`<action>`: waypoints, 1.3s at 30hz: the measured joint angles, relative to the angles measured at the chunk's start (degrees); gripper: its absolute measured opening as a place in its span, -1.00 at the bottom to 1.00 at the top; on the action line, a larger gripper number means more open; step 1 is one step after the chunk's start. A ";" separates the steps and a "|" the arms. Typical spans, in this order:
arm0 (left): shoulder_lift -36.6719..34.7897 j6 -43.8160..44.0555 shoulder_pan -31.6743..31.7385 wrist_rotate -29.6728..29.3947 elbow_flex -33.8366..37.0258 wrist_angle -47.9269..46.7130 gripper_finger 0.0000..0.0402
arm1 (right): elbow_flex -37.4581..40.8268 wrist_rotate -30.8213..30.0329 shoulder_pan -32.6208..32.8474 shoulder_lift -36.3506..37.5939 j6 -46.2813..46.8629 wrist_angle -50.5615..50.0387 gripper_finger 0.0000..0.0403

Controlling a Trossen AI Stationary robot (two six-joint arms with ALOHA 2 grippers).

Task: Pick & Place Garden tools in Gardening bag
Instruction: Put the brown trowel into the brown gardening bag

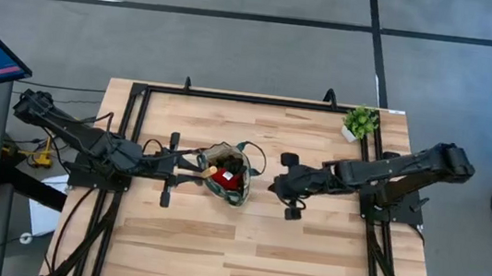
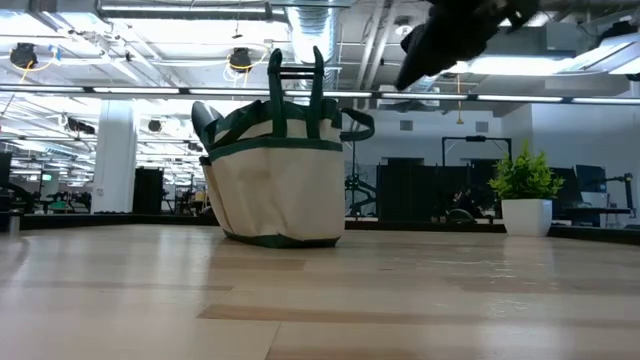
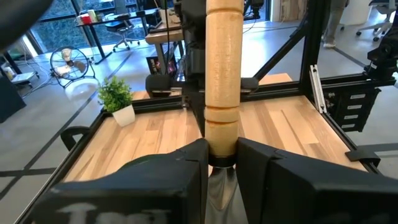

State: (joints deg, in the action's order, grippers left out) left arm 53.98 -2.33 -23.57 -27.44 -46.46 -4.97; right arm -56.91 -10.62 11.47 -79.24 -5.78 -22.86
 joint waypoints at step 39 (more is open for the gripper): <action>0.00 0.00 0.09 -3.17 0.02 -0.17 -0.80 | 0.09 -6.02 -5.60 -6.23 -18.77 7.31 -0.14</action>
State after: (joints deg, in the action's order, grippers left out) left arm 53.98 -2.33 -23.49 -30.61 -46.44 -5.15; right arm -56.82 -16.63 5.87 -85.47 -24.55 -15.55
